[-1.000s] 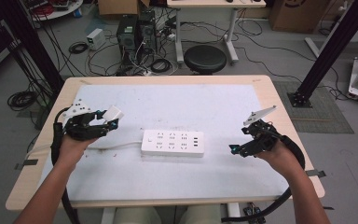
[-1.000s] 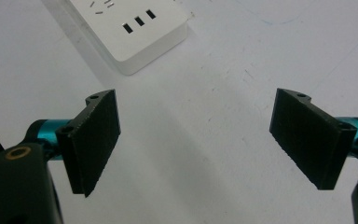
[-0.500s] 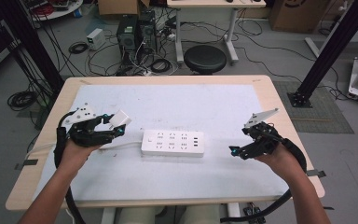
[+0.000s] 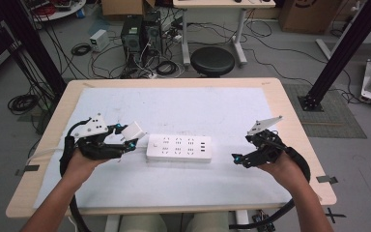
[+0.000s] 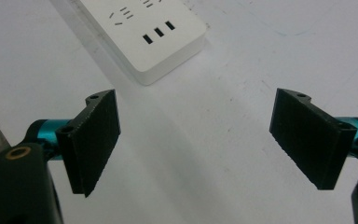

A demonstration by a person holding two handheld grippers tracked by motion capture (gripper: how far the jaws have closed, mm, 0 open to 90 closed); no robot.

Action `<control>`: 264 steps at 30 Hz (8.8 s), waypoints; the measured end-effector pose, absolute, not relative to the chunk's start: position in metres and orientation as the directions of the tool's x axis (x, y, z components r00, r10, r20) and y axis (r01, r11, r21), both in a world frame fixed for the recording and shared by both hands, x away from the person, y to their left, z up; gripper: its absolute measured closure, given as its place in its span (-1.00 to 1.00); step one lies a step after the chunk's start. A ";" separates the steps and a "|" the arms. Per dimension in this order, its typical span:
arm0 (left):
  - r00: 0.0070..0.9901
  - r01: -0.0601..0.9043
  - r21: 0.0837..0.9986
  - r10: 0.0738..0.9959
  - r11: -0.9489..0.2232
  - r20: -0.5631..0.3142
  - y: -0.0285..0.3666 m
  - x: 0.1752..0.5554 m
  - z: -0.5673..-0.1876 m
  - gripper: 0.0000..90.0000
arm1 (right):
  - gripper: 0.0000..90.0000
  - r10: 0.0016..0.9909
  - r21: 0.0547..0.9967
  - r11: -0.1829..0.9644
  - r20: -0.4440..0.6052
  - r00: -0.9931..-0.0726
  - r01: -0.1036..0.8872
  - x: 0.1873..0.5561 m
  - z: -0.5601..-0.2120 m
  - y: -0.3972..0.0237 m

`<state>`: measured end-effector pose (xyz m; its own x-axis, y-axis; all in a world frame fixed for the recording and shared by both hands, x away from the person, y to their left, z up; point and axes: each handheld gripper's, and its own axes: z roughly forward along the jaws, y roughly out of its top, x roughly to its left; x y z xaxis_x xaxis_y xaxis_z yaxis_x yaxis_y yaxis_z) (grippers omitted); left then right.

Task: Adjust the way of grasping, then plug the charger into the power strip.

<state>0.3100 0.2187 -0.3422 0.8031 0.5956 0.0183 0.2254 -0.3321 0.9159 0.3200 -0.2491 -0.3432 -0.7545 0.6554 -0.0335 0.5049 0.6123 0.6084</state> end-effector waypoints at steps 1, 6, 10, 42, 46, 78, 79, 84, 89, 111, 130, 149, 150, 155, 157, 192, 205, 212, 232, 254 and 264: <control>0.814 0.217 0.915 0.580 -0.341 0.024 0.217 0.309 -0.343 -0.06 | -0.64 0.655 0.608 0.612 -0.030 -0.755 0.506 0.320 -0.344 -0.248; 0.850 0.185 0.911 0.526 -0.370 0.041 0.202 0.305 -0.343 -0.06 | -0.64 0.654 0.609 0.607 -0.018 -0.756 0.510 0.320 -0.347 -0.242; 0.868 0.166 0.907 0.494 -0.386 0.052 0.192 0.302 -0.345 -0.06 | -0.64 0.647 0.608 0.616 -0.025 -0.762 0.502 0.318 -0.348 -0.237; 0.957 -0.065 0.835 0.203 -0.546 0.207 0.132 0.295 -0.379 -0.06 | -0.64 0.614 0.617 0.577 0.105 -0.782 0.536 0.300 -0.358 -0.194; 0.962 -0.086 0.825 0.169 -0.559 0.215 0.130 0.298 -0.382 -0.06 | -0.64 0.612 0.619 0.565 0.129 -0.781 0.545 0.301 -0.359 -0.191; 0.966 -0.130 0.839 0.122 -0.528 0.227 0.105 0.306 -0.384 -0.06 | -0.64 0.494 0.575 0.357 0.553 -0.671 0.736 0.314 -0.366 -0.172; 0.966 -0.133 0.841 0.123 -0.525 0.229 0.105 0.306 -0.384 -0.06 | -0.64 0.489 0.570 0.354 0.563 -0.666 0.742 0.315 -0.367 -0.172; 0.970 -0.117 0.862 0.127 -0.494 0.205 0.103 0.308 -0.385 -0.06 | -0.64 0.482 0.542 0.341 0.600 -0.638 0.768 0.318 -0.367 -0.168; 0.972 -0.111 0.874 0.131 -0.473 0.194 0.104 0.309 -0.386 -0.06 | -0.64 0.473 0.527 0.329 0.626 -0.620 0.784 0.321 -0.369 -0.166; 0.973 -0.128 0.878 0.114 -0.461 0.201 0.100 0.307 -0.388 -0.06 | -0.03 0.381 0.399 0.318 0.777 -0.502 0.860 0.336 -0.380 -0.142; 0.957 0.146 0.909 0.287 -0.390 -0.031 0.121 0.321 -0.388 -0.46 | 0.40 0.514 0.589 0.264 0.584 -0.628 0.764 0.332 -0.371 -0.170; 0.837 0.283 0.925 0.536 -0.254 -0.109 0.186 0.328 -0.377 -0.52 | 0.41 0.621 0.605 0.586 0.093 -0.779 0.539 0.334 -0.337 -0.202; 0.833 0.286 0.925 0.542 -0.250 -0.111 0.188 0.328 -0.376 -0.52 | 0.41 0.615 0.597 0.605 0.070 -0.785 0.527 0.333 -0.335 -0.203; 0.820 0.278 0.932 0.562 -0.231 -0.105 0.195 0.327 -0.372 -0.52 | 0.41 0.581 0.545 0.694 -0.039 -0.813 0.471 0.333 -0.327 -0.208; 0.814 0.277 0.934 0.572 -0.227 -0.102 0.197 0.326 -0.371 -0.52 | 0.41 0.578 0.518 0.717 -0.068 -0.813 0.466 0.333 -0.325 -0.210; 0.778 0.245 0.946 0.626 -0.214 -0.060 0.228 0.313 -0.367 -0.52 | 0.41 0.492 0.402 0.818 -0.117 -0.863 0.412 0.358 -0.301 -0.213; 0.762 0.253 0.945 0.645 -0.207 -0.063 0.243 0.314 -0.379 -0.52 | 0.41 0.402 0.394 0.859 -0.121 -0.908 0.327 0.380 -0.298 -0.174; 0.762 0.251 0.944 0.646 -0.216 -0.055 0.248 0.312 -0.383 -0.52 | 0.41 0.334 0.376 0.887 -0.120 -0.935 0.268 0.389 -0.304 -0.149; 0.755 0.235 0.943 0.655 -0.235 -0.025 0.257 0.314 -0.389 -0.52 | 0.41 0.193 0.272 0.948 -0.086 -0.977 0.163 0.417 -0.326 -0.102; 0.749 0.260 0.944 0.659 -0.205 -0.063 0.264 0.314 -0.399 -0.52 | 0.41 0.048 0.111 0.993 -0.104 -0.993 0.037 0.427 -0.352 -0.067; 0.748 0.267 0.943 0.660 -0.200 -0.072 0.264 0.314 -0.401 -0.52 | 0.41 0.089 0.034 0.996 -0.080 -0.993 0.086 0.432 -0.359 -0.056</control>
<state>0.3139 0.2644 -0.4012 0.7477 0.6601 -0.0719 0.2672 -0.1999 0.9427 0.4315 -0.0555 -0.3592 -0.9928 0.0886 -0.0803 0.0861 0.9957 0.0341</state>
